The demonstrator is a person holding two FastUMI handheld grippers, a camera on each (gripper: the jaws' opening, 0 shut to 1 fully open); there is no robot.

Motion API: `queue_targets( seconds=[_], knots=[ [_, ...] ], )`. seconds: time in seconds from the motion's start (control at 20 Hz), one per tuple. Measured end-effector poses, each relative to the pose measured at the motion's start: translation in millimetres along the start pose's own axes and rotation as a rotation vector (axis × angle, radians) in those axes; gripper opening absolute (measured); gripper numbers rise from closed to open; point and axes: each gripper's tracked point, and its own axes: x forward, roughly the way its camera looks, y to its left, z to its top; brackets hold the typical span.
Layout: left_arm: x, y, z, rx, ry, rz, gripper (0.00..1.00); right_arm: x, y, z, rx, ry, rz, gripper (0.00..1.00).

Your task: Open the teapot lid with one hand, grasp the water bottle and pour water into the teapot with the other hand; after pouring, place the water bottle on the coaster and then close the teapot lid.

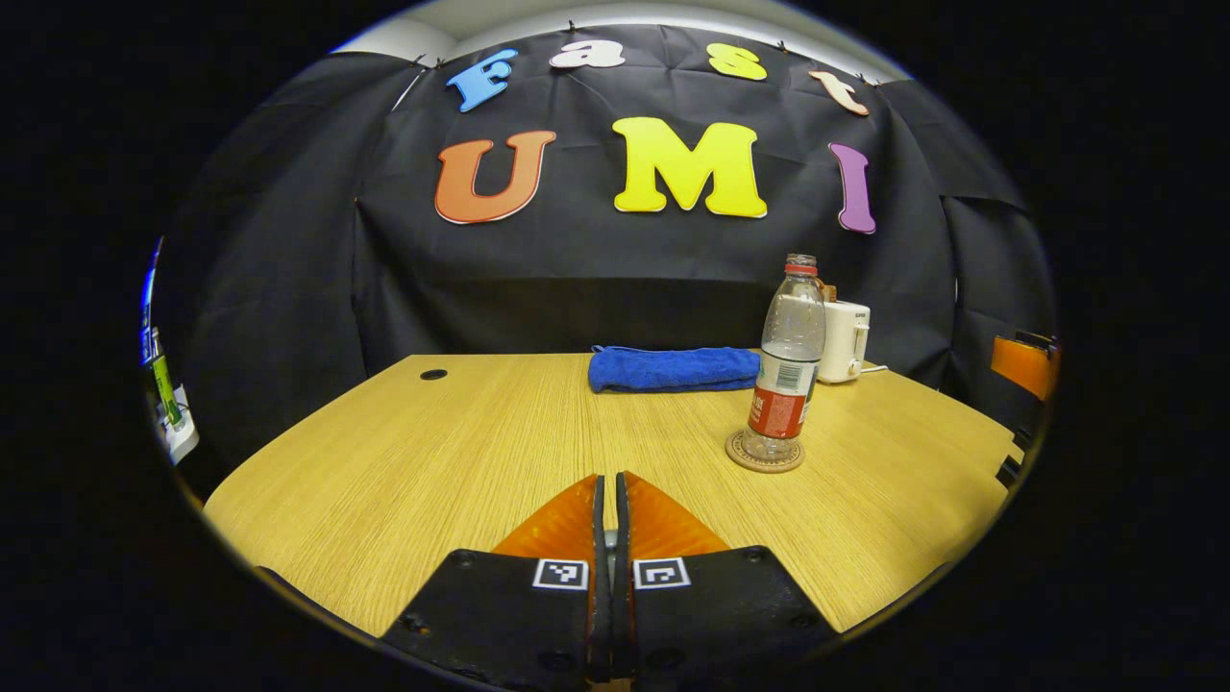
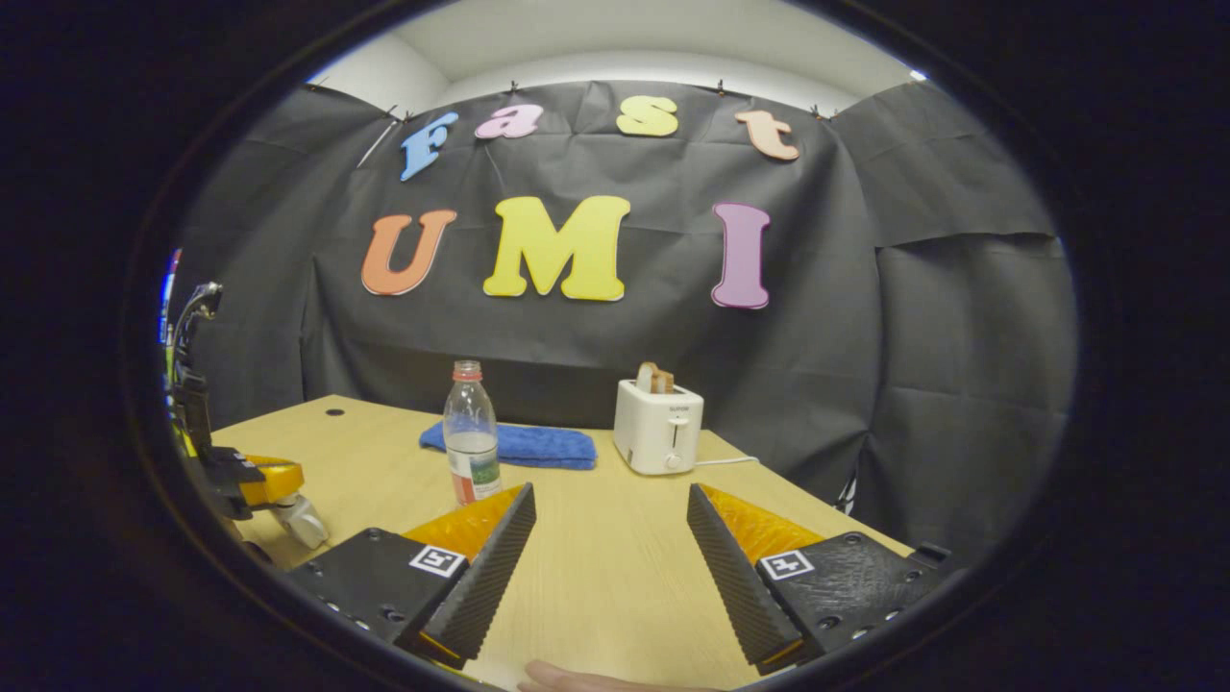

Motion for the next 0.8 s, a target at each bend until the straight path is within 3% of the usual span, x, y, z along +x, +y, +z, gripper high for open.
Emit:
queue_targets(
  seconds=[0.2,0.4,0.65,0.7,0.8],
  knots=[
    [-1.3,-1.7,-3.1,-0.021,0.010,-0.014,0.07,-0.9,-3.1,2.4,-0.005,-0.008,-0.008,0.95],
    [-8.1,-4.6,4.0,-0.040,0.014,-0.017,0.19,-1.5,-6.7,3.8,-0.001,-0.010,-0.013,0.98],
    [-30.9,-9.6,34.8,-0.044,-0.027,-0.009,0.55,-8.0,-8.2,13.9,0.008,-0.020,0.002,0.98],
    [-38.9,-12.1,44.2,-0.041,-0.045,-0.013,0.68,-10.9,-10.1,17.2,0.009,-0.026,0.004,0.98],
    [-57.0,-12.3,65.1,-0.020,-0.089,0.001,0.75,-20.4,-14.0,28.0,0.017,-0.038,0.013,0.98]
  ],
)
